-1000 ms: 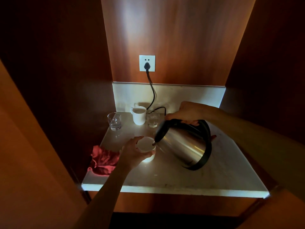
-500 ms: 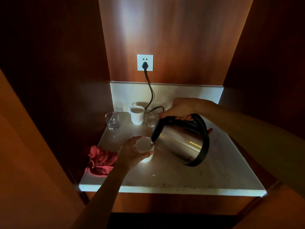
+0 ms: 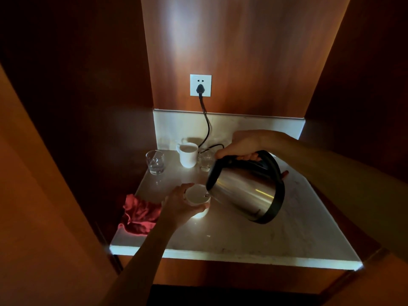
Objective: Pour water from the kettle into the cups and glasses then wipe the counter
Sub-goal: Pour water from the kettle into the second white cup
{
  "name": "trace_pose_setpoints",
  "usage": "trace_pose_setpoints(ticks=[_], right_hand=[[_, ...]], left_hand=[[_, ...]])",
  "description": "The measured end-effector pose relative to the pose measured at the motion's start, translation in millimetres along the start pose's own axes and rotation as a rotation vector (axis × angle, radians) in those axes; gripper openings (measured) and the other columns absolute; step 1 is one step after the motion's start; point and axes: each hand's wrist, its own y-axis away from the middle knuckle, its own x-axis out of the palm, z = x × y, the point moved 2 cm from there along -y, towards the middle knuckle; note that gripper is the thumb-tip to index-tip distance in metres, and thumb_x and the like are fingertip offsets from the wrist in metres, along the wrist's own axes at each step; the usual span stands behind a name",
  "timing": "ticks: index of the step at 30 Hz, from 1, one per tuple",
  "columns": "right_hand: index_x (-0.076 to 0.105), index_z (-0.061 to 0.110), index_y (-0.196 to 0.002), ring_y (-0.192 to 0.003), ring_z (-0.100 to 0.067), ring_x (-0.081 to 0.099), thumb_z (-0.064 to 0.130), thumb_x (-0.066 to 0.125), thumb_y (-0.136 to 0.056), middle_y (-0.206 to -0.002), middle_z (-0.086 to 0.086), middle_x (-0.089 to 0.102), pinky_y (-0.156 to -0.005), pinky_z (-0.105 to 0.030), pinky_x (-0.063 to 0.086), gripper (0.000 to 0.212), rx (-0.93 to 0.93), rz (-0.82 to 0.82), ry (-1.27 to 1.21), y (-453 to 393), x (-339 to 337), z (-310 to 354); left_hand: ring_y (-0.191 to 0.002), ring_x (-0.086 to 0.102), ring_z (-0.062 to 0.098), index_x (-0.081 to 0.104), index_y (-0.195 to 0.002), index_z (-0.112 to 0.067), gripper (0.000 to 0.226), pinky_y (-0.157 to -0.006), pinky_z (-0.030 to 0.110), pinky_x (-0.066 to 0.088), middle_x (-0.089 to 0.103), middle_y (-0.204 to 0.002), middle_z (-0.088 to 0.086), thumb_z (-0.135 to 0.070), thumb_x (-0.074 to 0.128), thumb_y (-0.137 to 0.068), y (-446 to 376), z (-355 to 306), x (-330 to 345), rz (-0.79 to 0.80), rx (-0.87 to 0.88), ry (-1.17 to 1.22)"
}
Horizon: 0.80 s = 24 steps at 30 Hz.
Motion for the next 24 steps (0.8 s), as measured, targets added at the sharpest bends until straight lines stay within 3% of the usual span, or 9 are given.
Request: trace_pose_setpoints(ticks=[4, 24], right_hand=[[0.059, 0.010, -0.071, -0.038, -0.018, 0.037, 0.068, 0.072, -0.079, -0.059, -0.009, 0.048, -0.044, -0.022, 0.036, 0.059, 0.002, 0.001, 0.012, -1.4, -0.6, 2.1], [0.051, 0.015, -0.063, -0.036, -0.017, 0.033, 0.067, 0.071, -0.080, -0.045, -0.001, 0.041, -0.051, -0.027, 0.035, 0.058, 0.023, 0.045, 0.043, -5.9, -1.5, 15.6]], left_hand=[[-0.093, 0.068, 0.006, 0.058, -0.121, -0.042, 0.086, -0.089, 0.036, 0.057, 0.067, -0.109, -0.015, -0.070, 0.082, -0.044, 0.4, -1.5, -0.8, -0.011, 0.009, -0.023], [-0.095, 0.068, 0.009, 0.058, -0.125, -0.039, 0.085, -0.092, 0.030, 0.052, 0.069, -0.110, -0.010, -0.066, 0.084, -0.049, 2.0, -4.5, -3.5, 0.001, 0.002, -0.046]])
